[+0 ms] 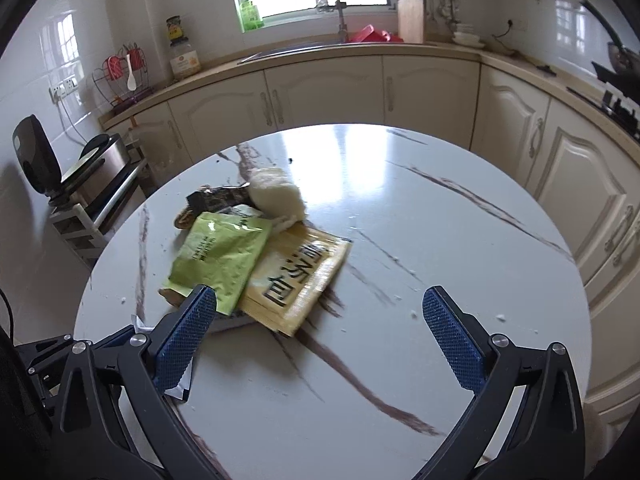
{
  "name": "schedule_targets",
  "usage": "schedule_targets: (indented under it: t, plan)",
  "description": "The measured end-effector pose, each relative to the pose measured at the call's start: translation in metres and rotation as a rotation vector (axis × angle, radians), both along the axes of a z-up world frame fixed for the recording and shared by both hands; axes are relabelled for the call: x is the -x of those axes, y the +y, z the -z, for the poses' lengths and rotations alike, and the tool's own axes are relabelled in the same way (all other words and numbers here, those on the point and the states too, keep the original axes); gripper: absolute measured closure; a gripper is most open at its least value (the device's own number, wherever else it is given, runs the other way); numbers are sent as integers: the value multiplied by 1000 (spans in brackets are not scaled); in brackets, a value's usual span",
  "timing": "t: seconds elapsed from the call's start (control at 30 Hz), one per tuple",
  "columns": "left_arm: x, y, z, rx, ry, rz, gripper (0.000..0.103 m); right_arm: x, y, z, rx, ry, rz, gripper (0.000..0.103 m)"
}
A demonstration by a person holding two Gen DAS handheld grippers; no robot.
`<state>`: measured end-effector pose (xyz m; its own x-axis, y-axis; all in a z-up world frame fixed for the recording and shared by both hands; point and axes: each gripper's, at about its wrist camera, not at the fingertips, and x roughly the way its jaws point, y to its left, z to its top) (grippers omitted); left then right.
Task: Collect trash
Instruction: 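Move both grippers back to the table of trash, then grasp the yellow-label wrapper with the left gripper while the right gripper grasps the green wrapper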
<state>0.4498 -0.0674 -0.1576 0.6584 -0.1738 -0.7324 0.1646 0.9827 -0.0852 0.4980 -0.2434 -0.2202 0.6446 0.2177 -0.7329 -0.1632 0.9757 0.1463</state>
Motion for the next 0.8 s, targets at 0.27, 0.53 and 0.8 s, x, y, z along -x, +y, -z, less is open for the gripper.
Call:
schedule_targets:
  t: [0.27,0.53,0.8]
  plan:
    - [21,40,-12,65,-13,-24,97,-26,59,7,22,35,-51,0]
    - [32,51,-15,77,-14,-11,99,-55,91,31,75,106,-23,2]
    - [36,53,-12,103,7,-7,94,-43,73,26,77,58,-35,61]
